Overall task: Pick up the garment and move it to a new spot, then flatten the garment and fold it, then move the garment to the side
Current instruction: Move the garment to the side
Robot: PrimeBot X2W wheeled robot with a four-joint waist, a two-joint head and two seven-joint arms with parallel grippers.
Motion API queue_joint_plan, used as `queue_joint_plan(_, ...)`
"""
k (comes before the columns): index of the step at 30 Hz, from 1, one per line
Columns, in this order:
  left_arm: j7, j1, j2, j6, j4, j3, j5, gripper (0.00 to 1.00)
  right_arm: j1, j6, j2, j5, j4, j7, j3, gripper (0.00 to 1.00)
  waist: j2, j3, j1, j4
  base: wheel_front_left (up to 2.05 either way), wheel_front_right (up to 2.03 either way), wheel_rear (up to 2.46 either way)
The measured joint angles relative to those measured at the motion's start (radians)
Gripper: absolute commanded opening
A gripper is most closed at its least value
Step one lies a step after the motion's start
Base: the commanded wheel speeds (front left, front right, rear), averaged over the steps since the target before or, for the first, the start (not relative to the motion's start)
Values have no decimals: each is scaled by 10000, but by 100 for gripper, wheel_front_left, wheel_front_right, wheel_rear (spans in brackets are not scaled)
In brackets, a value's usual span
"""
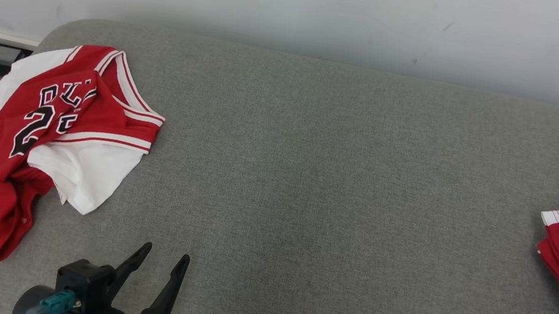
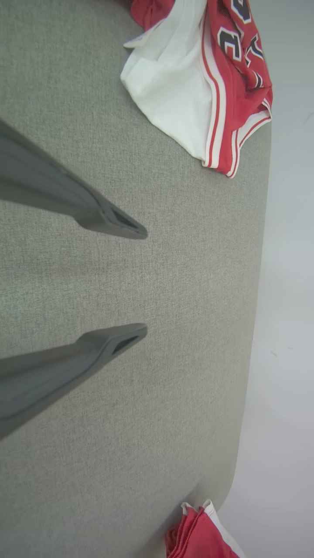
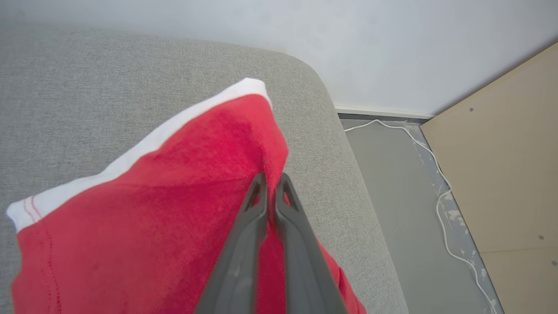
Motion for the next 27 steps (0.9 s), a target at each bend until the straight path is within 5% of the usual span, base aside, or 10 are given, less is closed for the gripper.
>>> queue_joint_plan(14,82,-398,-10,2,17,42,31,100,-245,-88,-21,-1053,878,-284,-554,0,0,417,-1,-92,0,0,0)
queue_joint_plan(15,82,-398,0,4,40,48,31,100,-253,-88,-23,-1133,965,-286,-616,8,0,406,-1,-105,0,0,0)
queue_joint_plan(16,128,-398,2,2,44,40,33,100,-254,-88,-6,-1135,1043,-291,-709,78,0,394,-1,-116,0,0,0)
queue_joint_plan(17,155,-398,0,2,44,35,40,100,-256,-88,6,-1135,1131,-311,-796,100,0,387,-1,-125,0,0,0)
queue_joint_plan(27,142,-400,-35,4,196,48,42,100,-944,-88,267,-1129,1455,-1651,-759,100,0,62,-1,-256,0,0,0)
